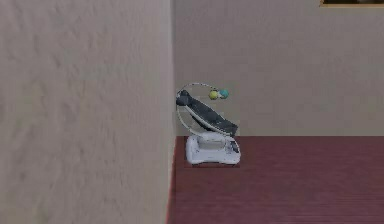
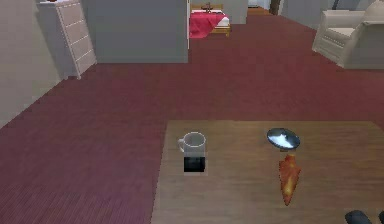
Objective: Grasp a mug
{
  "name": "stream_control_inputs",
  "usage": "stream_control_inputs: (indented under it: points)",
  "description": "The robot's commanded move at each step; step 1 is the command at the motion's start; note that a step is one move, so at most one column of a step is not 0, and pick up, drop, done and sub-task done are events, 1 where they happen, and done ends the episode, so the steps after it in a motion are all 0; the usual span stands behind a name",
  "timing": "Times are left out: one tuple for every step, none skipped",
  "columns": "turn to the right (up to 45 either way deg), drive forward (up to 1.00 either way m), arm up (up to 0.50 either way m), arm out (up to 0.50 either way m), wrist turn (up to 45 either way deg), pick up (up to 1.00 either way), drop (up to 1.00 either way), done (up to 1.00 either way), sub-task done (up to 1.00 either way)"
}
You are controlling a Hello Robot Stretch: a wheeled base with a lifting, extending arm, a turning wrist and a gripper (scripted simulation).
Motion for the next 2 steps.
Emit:
stream_control_inputs:
  points:
    - [0.0, 0.0, 0.5, 0.0, 0.0, 0.0, 0.0, 0.0, 0.0]
    - [0.0, 0.0, 0.32, 0.0, 0.0, 0.0, 0.0, 0.0, 0.0]
